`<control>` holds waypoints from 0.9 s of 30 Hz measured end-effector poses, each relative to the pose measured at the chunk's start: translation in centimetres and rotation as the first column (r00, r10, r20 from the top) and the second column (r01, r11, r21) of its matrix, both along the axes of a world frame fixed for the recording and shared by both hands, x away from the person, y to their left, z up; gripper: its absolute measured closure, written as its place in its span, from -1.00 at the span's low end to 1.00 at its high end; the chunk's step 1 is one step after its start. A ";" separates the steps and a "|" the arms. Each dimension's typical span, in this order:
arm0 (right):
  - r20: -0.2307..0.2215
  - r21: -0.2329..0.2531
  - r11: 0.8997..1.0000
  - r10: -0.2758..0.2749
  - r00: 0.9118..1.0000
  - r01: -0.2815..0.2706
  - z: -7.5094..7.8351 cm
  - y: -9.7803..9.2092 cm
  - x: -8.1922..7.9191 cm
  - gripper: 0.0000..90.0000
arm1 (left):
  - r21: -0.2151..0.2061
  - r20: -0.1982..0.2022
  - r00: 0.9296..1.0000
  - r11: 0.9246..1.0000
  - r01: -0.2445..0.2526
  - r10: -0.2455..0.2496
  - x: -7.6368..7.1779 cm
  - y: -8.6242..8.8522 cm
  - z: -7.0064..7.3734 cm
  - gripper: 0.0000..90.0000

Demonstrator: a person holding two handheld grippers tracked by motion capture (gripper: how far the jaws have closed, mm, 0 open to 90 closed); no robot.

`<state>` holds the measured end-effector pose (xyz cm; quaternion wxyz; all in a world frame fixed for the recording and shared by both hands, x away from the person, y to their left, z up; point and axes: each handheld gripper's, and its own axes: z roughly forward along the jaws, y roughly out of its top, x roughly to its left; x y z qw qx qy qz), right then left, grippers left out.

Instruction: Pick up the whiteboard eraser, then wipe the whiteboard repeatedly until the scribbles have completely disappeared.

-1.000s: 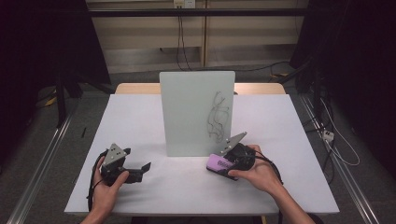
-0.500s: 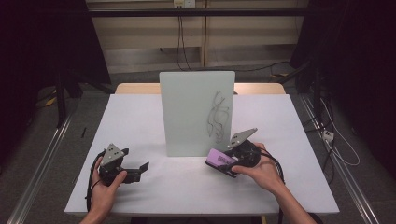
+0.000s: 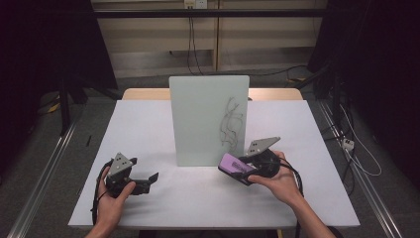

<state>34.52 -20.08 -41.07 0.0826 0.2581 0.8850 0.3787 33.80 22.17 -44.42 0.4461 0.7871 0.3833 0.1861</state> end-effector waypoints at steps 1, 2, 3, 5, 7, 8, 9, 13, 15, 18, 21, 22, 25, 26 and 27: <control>0.004 0.006 1.000 0.003 1.000 -0.003 0.1 -0.1 0.0 -0.06 | 0.002 -0.002 1.000 1.000 0.000 0.000 0.0 0.0 0.0 -0.90; 0.007 0.009 1.000 0.000 1.000 0.000 0.2 -0.1 -0.1 -0.06 | 0.005 -0.003 1.000 1.000 0.000 0.000 0.0 0.0 0.0 -0.90; 0.013 0.007 1.000 0.003 1.000 -0.004 0.3 -0.2 -0.1 -0.06 | 0.011 -0.002 1.000 1.000 0.003 -0.003 0.0 0.0 -0.1 -0.90; 0.021 0.013 1.000 0.000 1.000 0.000 0.4 -0.2 -0.1 -0.06 | 0.010 -0.001 1.000 1.000 0.002 -0.002 0.0 -0.1 -0.1 -0.90; 0.038 0.016 1.000 0.002 0.999 -0.003 0.7 -0.3 -0.2 -0.06 | 0.007 0.001 1.000 1.000 0.002 -0.002 -0.1 -0.1 -0.1 -0.90; 0.047 0.022 1.000 0.000 0.999 -0.001 0.9 -0.3 -0.2 -0.06 | 0.008 0.001 1.000 1.000 0.003 -0.003 0.0 0.0 -0.1 -0.90; 0.058 0.031 0.999 -0.007 0.998 0.005 1.1 -0.4 -0.2 -0.06 | 0.012 0.002 1.000 1.000 0.003 -0.003 0.0 0.0 -0.1 -0.90; 0.102 0.071 0.997 -0.040 0.994 0.033 1.7 -0.6 0.0 -0.06 | 0.034 0.000 1.000 0.999 0.018 -0.018 0.1 0.0 -0.3 -0.90; 0.106 0.092 0.995 -0.039 0.994 0.030 1.8 -0.7 0.1 -0.06 | 0.028 -0.003 1.000 0.999 0.022 -0.022 0.1 0.0 -0.2 -0.90; 0.107 0.112 0.993 -0.038 0.994 0.026 1.9 -0.6 0.0 -0.06 | 0.025 0.003 1.000 0.999 0.022 -0.022 0.0 -0.1 -0.1 -0.90; 0.120 0.124 0.992 -0.037 0.992 0.022 2.3 -0.7 0.0 -0.06 | 0.027 0.008 1.000 0.999 0.018 -0.019 0.0 -0.1 0.0 -0.90; 0.129 0.129 0.991 -0.041 0.991 0.024 2.5 -0.8 0.0 -0.06 | 0.029 0.008 1.000 0.999 0.017 -0.017 -0.1 -0.1 0.1 -0.90; 0.163 0.152 0.988 -0.061 0.985 0.036 3.2 -1.0 0.1 -0.06 | 0.026 0.008 1.000 1.000 0.014 -0.014 -0.1 -0.1 0.1 -0.90; 0.175 0.158 0.987 -0.070 0.982 0.042 3.4 -1.1 0.2 -0.06 | 0.029 0.005 1.000 0.999 0.016 -0.017 -0.1 -0.1 0.1 -0.90; 0.186 0.169 0.984 -0.078 0.979 0.046 3.6 -1.1 0.4 -0.06 | 0.027 0.003 1.000 0.999 0.017 -0.017 0.0 -0.2 0.0 -0.90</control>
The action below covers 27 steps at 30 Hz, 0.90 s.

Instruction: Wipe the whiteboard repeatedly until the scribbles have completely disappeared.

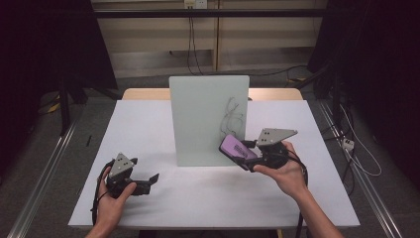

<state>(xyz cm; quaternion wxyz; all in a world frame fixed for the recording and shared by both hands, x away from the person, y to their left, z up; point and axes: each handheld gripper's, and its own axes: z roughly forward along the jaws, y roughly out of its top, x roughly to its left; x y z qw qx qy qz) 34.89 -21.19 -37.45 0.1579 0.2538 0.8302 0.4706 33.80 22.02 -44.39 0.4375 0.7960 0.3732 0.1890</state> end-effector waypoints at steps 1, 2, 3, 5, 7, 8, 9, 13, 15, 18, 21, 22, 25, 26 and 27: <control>0.005 0.005 1.000 -0.001 1.000 0.001 0.2 0.0 0.2 -0.06 | -0.002 -0.002 1.000 1.000 0.001 -0.001 0.0 0.0 0.0 -0.90; 0.017 0.001 1.000 -0.005 1.000 0.005 0.4 0.1 0.4 -0.06 | -0.001 -0.005 1.000 1.000 0.001 -0.001 0.1 -0.1 -0.1 -0.90; 0.025 -0.002 1.000 -0.008 1.000 0.008 0.6 0.2 0.5 -0.06 | -0.002 -0.007 1.000 1.000 0.003 -0.003 0.1 -0.1 -0.1 -0.90; 0.042 0.006 1.000 -0.008 0.999 0.008 1.1 0.4 1.0 -0.06 | 0.001 -0.008 1.000 1.000 0.005 -0.005 0.1 0.0 -0.1 -0.90; 0.061 0.014 1.000 -0.012 0.998 0.011 1.6 0.6 1.2 -0.06 | -0.005 -0.011 1.000 1.000 0.002 -0.002 0.1 0.0 -0.2 -0.90; 0.071 0.022 1.000 -0.015 0.997 0.013 1.8 0.7 1.4 -0.06 | -0.003 -0.005 1.000 1.000 0.004 -0.004 0.1 0.1 -0.1 -0.90; 0.080 0.018 1.000 -0.022 0.997 0.020 2.1 0.9 1.6 -0.06 | -0.006 -0.005 1.000 1.000 0.003 -0.003 0.1 0.2 -0.1 -0.90; 0.097 -0.013 0.999 -0.046 0.994 0.048 3.2 1.1 2.3 -0.06 | -0.008 -0.008 1.000 1.000 0.001 -0.001 0.1 0.3 -0.1 -0.90; 0.109 0.004 0.999 -0.048 0.993 0.047 3.8 1.1 2.6 -0.06 | -0.007 -0.008 1.000 1.000 0.000 0.000 0.1 0.2 -0.1 -0.90; 0.135 0.023 0.999 -0.048 0.990 0.046 4.5 1.1 2.8 -0.06 | -0.005 -0.007 1.000 1.000 0.003 -0.003 0.2 0.2 -0.1 -0.90; 0.154 0.031 0.997 -0.069 0.986 0.065 5.0 1.0 3.0 -0.06 | -0.006 -0.007 1.000 1.000 0.000 0.000 0.2 0.1 -0.2 -0.90; 0.153 0.037 0.997 -0.071 0.986 0.066 5.2 0.9 3.1 -0.06 | -0.001 -0.002 1.000 1.000 0.000 0.000 0.2 0.2 -0.2 -0.89; 0.170 0.050 0.997 -0.073 0.983 0.066 5.9 0.6 3.4 -0.06 | -0.003 -0.006 1.000 1.000 -0.005 0.005 0.2 0.2 -0.2 -0.89; 0.177 0.053 0.996 -0.074 0.981 0.066 6.2 0.5 3.5 -0.06 | -0.002 -0.008 1.000 1.000 -0.007 0.007 0.3 0.2 -0.2 -0.89; 0.183 0.054 0.996 -0.078 0.980 0.069 6.4 0.4 3.6 -0.06 | 0.001 -0.010 1.000 1.000 -0.005 0.005 0.3 0.2 -0.3 -0.89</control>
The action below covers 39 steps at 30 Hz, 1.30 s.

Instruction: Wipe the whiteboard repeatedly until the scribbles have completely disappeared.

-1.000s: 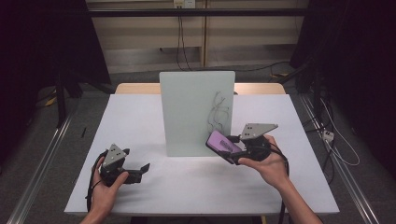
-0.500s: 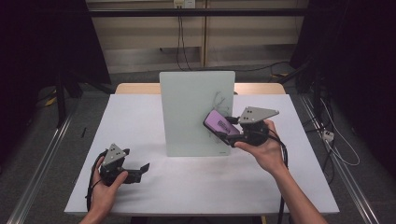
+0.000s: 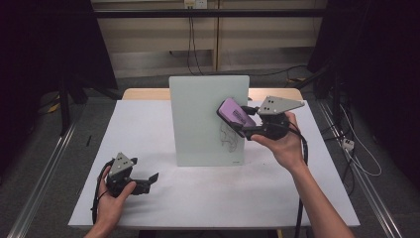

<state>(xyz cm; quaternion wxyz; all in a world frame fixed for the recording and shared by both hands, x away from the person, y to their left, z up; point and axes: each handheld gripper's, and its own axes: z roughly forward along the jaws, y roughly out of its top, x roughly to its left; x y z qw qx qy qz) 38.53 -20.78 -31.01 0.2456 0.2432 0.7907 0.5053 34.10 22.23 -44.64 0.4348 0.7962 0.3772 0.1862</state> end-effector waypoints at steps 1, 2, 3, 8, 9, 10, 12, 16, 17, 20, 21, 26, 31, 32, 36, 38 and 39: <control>0.004 0.000 1.000 -0.003 1.000 0.003 0.3 -0.1 0.1 -0.06 | -0.005 -0.001 1.000 1.000 0.000 0.000 0.0 0.0 0.0 -0.89; 0.010 -0.002 1.000 -0.005 1.000 0.005 0.5 -0.2 0.3 -0.06 | -0.001 -0.002 1.000 1.000 0.000 0.000 0.0 0.0 0.0 -0.89; 0.014 -0.008 1.000 -0.006 1.000 0.006 0.8 -0.3 0.4 -0.06 | 0.002 0.001 1.000 1.000 0.002 -0.002 0.0 -0.1 0.0 -0.89; 0.036 -0.013 1.000 -0.016 0.999 0.017 2.0 -0.4 1.0 -0.06 | -0.004 -0.003 1.000 1.000 0.004 -0.004 0.0 -0.2 0.0 -0.89; 0.043 -0.008 1.000 -0.015 0.999 0.015 2.2 -0.4 1.0 -0.06 | -0.006 -0.004 1.000 1.000 0.004 -0.004 0.0 -0.2 -0.1 -0.89; 0.049 -0.008 1.000 -0.014 0.999 0.014 2.5 -0.4 1.1 -0.06 | -0.008 -0.003 1.000 1.000 0.003 -0.003 0.0 -0.2 -0.1 -0.89; 0.061 -0.011 1.000 -0.016 0.998 0.017 2.8 -0.3 1.4 -0.06 | -0.004 -0.003 1.000 1.000 0.005 -0.005 0.1 -0.2 -0.1 -0.89; 0.072 -0.013 1.000 -0.026 0.997 0.027 3.2 -0.2 1.9 -0.06 | -0.003 -0.003 1.000 1.000 0.007 -0.007 0.0 -0.1 -0.1 -0.89; 0.073 -0.008 1.000 -0.025 0.997 0.026 3.1 -0.2 2.0 -0.06 | -0.007 -0.004 1.000 1.000 0.006 -0.006 0.0 -0.1 -0.1 -0.89; 0.070 -0.028 0.999 -0.030 0.997 0.032 2.8 -0.1 2.4 -0.06 | -0.001 -0.002 1.000 1.000 0.007 -0.007 0.1 -0.1 -0.1 -0.89; 0.066 -0.032 0.999 -0.030 0.997 0.032 2.7 0.0 2.5 -0.06 | -0.001 -0.003 1.000 1.000 0.007 -0.007 0.1 -0.1 -0.1 -0.89; 0.069 -0.046 0.998 -0.027 0.997 0.031 2.4 0.1 2.8 -0.06 | -0.005 -0.002 1.000 1.000 0.006 -0.006 0.0 -0.1 -0.1 -0.89; 0.081 -0.076 0.997 -0.029 0.996 0.035 2.2 0.2 2.7 -0.06 | -0.006 -0.001 1.000 1.000 0.002 -0.002 0.0 0.0 0.0 -0.89; 0.083 -0.081 0.996 -0.028 0.996 0.035 2.1 0.2 2.7 -0.06 | -0.008 -0.001 1.000 1.000 0.000 0.000 0.0 0.0 0.0 -0.89; 0.082 -0.095 0.995 -0.030 0.996 0.037 1.4 0.2 2.3 -0.06 | -0.008 0.013 1.000 1.000 -0.004 0.004 -0.1 0.2 0.3 -0.89; 0.074 -0.090 0.995 -0.027 0.997 0.034 0.9 0.1 2.1 -0.06 | -0.011 0.008 1.000 1.000 -0.009 0.009 -0.1 0.3 0.2 -0.89; 0.073 -0.092 0.995 -0.025 0.997 0.032 0.7 0.1 2.1 -0.06 | -0.013 0.008 1.000 1.000 -0.009 0.009 -0.1 0.3 0.1 -0.89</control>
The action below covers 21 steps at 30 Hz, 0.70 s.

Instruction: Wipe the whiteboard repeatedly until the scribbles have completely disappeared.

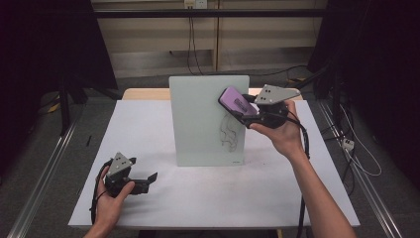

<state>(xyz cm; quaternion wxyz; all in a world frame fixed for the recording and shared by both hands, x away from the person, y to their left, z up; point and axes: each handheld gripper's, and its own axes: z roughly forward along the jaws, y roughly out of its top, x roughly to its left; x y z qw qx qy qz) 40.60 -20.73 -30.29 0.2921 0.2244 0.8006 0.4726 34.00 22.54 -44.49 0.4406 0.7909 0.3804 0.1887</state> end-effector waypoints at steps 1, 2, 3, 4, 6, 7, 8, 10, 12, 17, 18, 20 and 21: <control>-0.006 0.001 1.000 -0.001 1.000 0.001 -0.2 0.0 -0.1 -0.06 | 0.000 -0.002 1.000 1.000 -0.002 0.002 0.0 0.0 0.0 -0.89; -0.009 -0.002 1.000 -0.001 1.000 0.001 -0.4 0.0 -0.2 -0.06 | 0.001 -0.001 1.000 1.000 -0.002 0.002 0.0 -0.1 0.0 -0.89; -0.015 -0.011 1.000 0.000 1.000 0.000 -0.5 0.1 -0.2 -0.06 | 0.001 0.001 1.000 1.000 -0.002 0.002 0.0 -0.1 0.0 -0.89; -0.021 -0.021 1.000 -0.001 1.000 0.001 -0.6 0.2 -0.3 -0.06 | 0.003 -0.001 1.000 1.000 -0.004 0.004 0.0 -0.1 0.0 -0.89; -0.026 -0.035 0.999 0.000 1.000 -0.001 -1.0 0.3 -0.5 -0.06 | 0.008 0.001 1.000 1.000 0.003 -0.003 0.0 -0.1 0.0 -0.89; -0.032 -0.035 0.999 -0.001 0.999 -0.001 -1.1 0.3 -0.6 -0.06 | 0.003 -0.001 1.000 1.000 0.000 0.000 0.0 -0.1 0.0 -0.89; -0.037 -0.039 0.999 0.000 0.999 -0.001 -1.3 0.4 -0.6 -0.06 | 0.004 -0.002 1.000 1.000 0.000 0.000 0.0 -0.1 0.0 -0.89; -0.040 -0.042 0.999 0.002 0.999 -0.004 -1.7 0.5 -0.8 -0.06 | 0.001 -0.002 1.000 1.000 0.002 -0.002 0.0 -0.2 0.0 -0.89; -0.045 -0.028 1.000 0.001 0.999 -0.003 -2.1 0.6 -0.9 -0.06 | 0.008 0.001 1.000 1.000 0.004 -0.004 0.0 -0.1 0.0 -0.89; -0.060 -0.038 0.999 0.009 0.998 -0.011 -2.8 0.9 -1.1 -0.06 | 0.010 -0.001 1.000 1.000 0.004 -0.004 0.0 -0.1 0.0 -0.89; -0.063 -0.040 0.999 0.007 0.998 -0.010 -2.8 1.0 -1.1 -0.06 | 0.010 0.000 1.000 1.000 0.004 -0.004 0.0 -0.1 0.0 -0.89; -0.067 -0.045 0.999 0.010 0.998 -0.013 -2.6 1.0 -1.1 -0.06 | 0.012 0.000 1.000 1.000 0.006 -0.006 0.0 -0.2 0.0 -0.89; -0.069 -0.049 0.999 0.013 0.998 -0.017 -2.5 1.0 -1.0 -0.06 | 0.012 -0.002 1.000 1.000 0.006 -0.006 0.0 -0.2 0.0 -0.89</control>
